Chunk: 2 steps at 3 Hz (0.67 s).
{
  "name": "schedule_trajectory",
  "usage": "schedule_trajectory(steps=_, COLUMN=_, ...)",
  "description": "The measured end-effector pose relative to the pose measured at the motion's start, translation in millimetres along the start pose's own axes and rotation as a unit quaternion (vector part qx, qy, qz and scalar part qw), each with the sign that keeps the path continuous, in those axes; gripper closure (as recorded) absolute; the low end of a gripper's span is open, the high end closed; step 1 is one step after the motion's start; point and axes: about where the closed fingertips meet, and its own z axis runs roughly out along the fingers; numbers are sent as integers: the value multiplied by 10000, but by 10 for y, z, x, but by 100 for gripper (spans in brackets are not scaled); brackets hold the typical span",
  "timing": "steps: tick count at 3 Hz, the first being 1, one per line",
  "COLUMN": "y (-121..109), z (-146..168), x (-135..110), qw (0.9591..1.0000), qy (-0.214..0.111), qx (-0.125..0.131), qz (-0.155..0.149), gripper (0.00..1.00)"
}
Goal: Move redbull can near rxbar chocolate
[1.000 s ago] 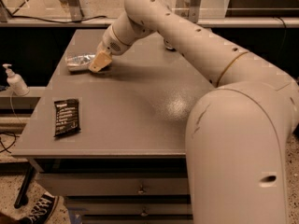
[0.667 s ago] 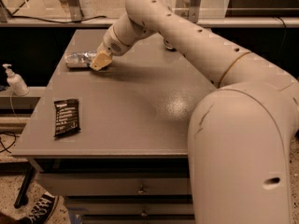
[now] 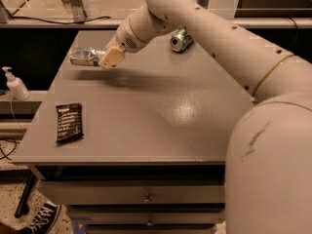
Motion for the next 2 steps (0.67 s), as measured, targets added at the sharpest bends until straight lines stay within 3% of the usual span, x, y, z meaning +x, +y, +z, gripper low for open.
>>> schedule_trajectory(steps=1, y=133, z=-511, x=-78, qw=9996, qy=-246, qx=86, qz=-63, gripper=100)
schedule_trajectory(steps=2, y=250, z=-1059, x=-12, qw=9994, qy=-264, qx=212, qz=-108, gripper=100)
